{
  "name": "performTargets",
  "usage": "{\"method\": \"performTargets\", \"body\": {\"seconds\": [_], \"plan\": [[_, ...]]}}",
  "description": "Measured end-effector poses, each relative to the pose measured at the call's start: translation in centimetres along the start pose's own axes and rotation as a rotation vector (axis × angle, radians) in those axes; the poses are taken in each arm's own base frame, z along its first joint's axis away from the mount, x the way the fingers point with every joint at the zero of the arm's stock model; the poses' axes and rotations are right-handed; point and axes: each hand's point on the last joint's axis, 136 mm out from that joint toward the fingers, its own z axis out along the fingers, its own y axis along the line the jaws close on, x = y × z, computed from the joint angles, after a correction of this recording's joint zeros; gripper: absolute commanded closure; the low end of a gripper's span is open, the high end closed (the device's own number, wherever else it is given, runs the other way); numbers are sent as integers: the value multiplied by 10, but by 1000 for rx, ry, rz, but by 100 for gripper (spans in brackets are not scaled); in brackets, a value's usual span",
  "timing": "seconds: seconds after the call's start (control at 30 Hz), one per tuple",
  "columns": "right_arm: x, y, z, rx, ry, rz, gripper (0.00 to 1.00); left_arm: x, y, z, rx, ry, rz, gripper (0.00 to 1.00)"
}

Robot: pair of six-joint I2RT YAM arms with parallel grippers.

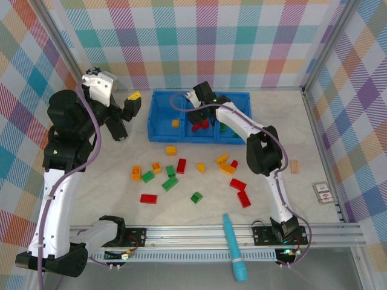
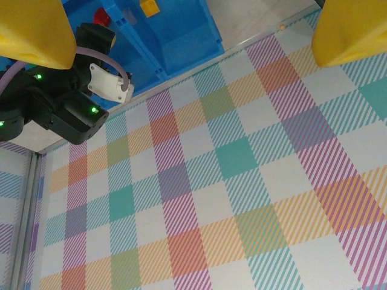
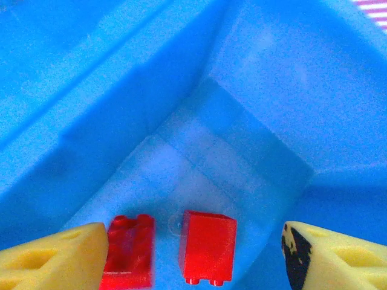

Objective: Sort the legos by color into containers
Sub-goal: Place the lego in the container, then pick up the lego from the center of the table.

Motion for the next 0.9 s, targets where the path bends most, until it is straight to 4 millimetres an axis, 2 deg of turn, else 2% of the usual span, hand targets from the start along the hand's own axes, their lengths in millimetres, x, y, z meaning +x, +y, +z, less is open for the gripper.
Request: {"method": "performTargets", "body": {"seconds": [0.13, 0.23, 0.33, 0.43, 0.5, 0.6, 0.8, 0.9], "plan": [[-1, 3, -17, 8, 8, -1, 25, 1, 0, 0, 0, -6, 2, 0], [2, 0, -49, 25, 16, 42, 26, 2, -2, -2, 1, -11, 2, 0], [11, -8, -92, 68, 13, 144, 26, 0, -2, -4, 0, -16, 4, 0], [38, -12, -130, 105, 28, 281, 26, -2, -1, -7, -7, -23, 7, 0], [69, -10, -148, 123, 63, 387, 26, -3, -2, -10, -9, -30, 9, 0], [115, -3, -153, 144, 140, 524, 29, -4, -2, -12, -9, -34, 10, 0], [207, 18, -134, 163, 335, 718, 30, -1, -2, -9, -6, -25, 7, 0], [234, 25, -127, 163, 392, 786, 32, 0, -3, -7, -3, -22, 6, 0]]}}
